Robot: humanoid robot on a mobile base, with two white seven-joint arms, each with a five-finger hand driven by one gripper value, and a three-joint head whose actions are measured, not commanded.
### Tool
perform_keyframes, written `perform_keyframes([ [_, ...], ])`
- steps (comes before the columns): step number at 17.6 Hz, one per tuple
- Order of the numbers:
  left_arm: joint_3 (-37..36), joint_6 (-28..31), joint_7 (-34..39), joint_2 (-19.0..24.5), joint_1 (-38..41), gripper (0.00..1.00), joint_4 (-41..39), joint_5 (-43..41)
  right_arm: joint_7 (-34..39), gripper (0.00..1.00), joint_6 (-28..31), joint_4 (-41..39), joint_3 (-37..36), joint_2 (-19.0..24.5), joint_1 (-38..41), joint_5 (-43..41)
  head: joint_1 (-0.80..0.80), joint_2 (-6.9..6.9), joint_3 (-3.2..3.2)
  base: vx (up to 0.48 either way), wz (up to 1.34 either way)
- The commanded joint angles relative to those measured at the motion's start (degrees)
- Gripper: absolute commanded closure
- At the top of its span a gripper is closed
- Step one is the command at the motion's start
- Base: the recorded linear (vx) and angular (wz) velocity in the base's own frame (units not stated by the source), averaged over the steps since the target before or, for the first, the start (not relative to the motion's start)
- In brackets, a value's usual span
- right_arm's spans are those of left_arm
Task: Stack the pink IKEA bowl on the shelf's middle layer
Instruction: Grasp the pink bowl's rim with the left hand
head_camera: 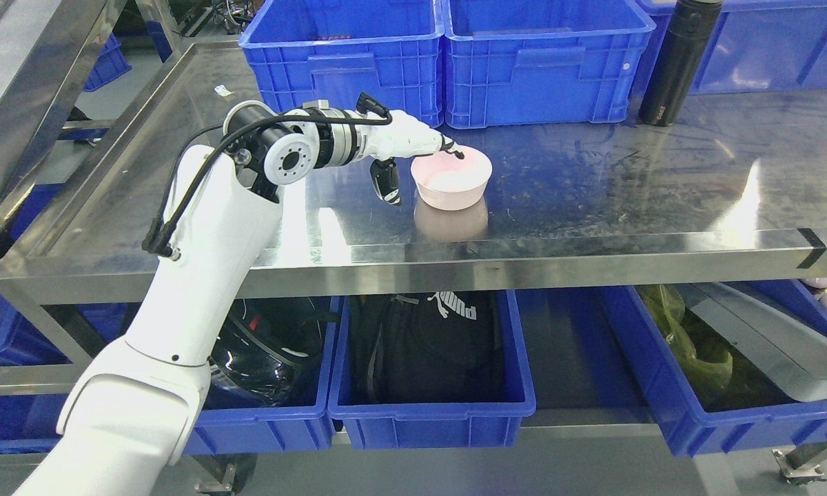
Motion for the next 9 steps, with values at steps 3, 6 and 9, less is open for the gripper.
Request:
perform_keyframes([
  [3, -5.0, -0.3, 2.8, -8.7, -4.7, 0.15, 20.2, -2.1, 0.0, 0.00, 0.0, -1.0, 0.3, -1.0, 0.0, -0.1, 0.00, 0.00, 0.00, 0.000, 0.00],
  [6, -5.3, -0.3, 2.8, -9.1, -4.5, 0.18, 21.4, -4.4, 0.0, 0.00, 0.0, -1.0, 0.3, -1.0, 0.0, 0.0, 0.00, 0.00, 0.00, 0.004, -0.02],
  [9, -4.9, -0.3, 2.8, -9.1, -4.6, 0.19, 21.4, -7.0, 0.0, 0.00, 0.0, -1.0, 0.3, -1.0, 0.0, -0.1, 0.00, 0.00, 0.00, 0.002, -0.01],
])
